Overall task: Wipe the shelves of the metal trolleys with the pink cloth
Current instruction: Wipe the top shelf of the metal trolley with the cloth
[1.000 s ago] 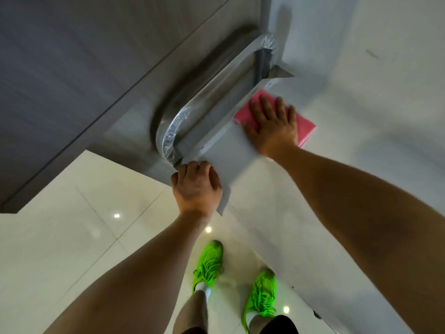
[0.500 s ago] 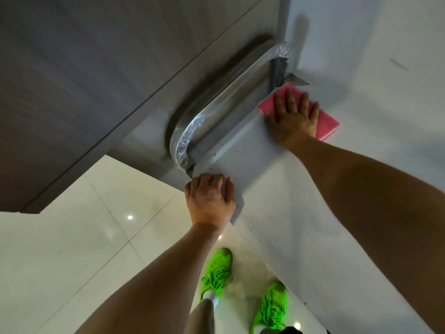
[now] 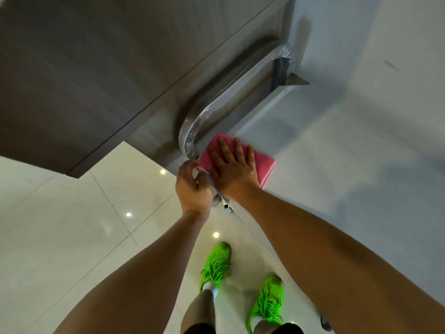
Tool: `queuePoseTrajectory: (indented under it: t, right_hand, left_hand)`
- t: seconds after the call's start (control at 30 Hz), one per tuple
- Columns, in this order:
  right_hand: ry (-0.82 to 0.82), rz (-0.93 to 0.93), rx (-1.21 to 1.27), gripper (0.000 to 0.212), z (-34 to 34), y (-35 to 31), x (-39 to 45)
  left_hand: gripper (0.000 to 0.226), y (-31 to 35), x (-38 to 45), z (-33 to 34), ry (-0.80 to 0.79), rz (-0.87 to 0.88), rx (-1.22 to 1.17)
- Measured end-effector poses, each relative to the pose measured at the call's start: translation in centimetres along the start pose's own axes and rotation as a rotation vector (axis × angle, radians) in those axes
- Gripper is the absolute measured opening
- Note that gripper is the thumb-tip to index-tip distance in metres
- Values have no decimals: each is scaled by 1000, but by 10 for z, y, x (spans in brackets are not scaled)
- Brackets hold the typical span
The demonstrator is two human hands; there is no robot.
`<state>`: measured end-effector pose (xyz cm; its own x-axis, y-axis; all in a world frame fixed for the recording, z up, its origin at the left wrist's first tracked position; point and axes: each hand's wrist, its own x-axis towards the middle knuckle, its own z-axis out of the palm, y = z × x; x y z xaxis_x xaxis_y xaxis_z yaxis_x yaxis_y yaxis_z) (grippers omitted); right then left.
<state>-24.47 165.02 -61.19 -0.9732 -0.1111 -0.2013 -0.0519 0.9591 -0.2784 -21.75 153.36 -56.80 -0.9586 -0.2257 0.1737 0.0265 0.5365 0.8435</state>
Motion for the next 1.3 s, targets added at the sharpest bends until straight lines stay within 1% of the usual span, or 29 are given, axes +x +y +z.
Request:
queuePoseTrajectory:
  t: [0.07, 0.13, 0.17, 0.2, 0.3, 0.4, 0.5, 0.53, 0.57, 0.67, 0.97, 1.07, 1.17, 1.3]
  right_hand:
    - [-10, -11, 0, 72, 5, -14, -11]
    - [-20, -14, 8, 68, 8, -26, -27]
    - [-23, -20, 2, 67, 9, -31, -36]
    - [-26, -29, -12, 67, 10, -34, -45]
    - [-49, -19, -14, 74, 8, -37, -69]
    - [-60, 20, 6, 75, 9, -32, -91]
    - [-64, 81, 37, 72, 11, -27, -116]
    - [-56, 103, 45, 72, 13, -24, -124]
    - [-47, 128, 46, 71, 13, -21, -134]
    - [-19, 188, 40, 63, 17, -10, -161]
    - [19, 298, 37, 60, 6, 28, -203]
    - [24, 368, 30, 63, -2, 58, -202]
    - [25, 380, 26, 63, -10, 99, -191]
    - [49, 421, 27, 62, -20, 146, -170]
  left_hand:
    - [17, -6, 3, -4, 102, -188, -64]
    - [19, -9, 1, -8, 154, -378, -117]
    - [19, -10, -2, -10, 158, -413, -106]
    - [18, -11, -5, -12, 151, -407, -72]
    - [14, -8, -14, -12, 58, -319, 11]
    - [20, -1, -16, -6, -125, -206, 75]
    - [30, 6, -19, 1, -286, 93, 192]
    - [36, 7, -21, 3, -335, 168, 247]
    - [43, 7, -22, 4, -387, 202, 293]
    - [55, 6, -24, 3, -488, 204, 351]
    - [59, 16, -16, -6, -548, 224, 350]
    - [55, 24, -16, 2, -510, 247, 333]
    - [50, 32, -15, 19, -471, 266, 337]
    - [47, 43, -15, 47, -517, 247, 370]
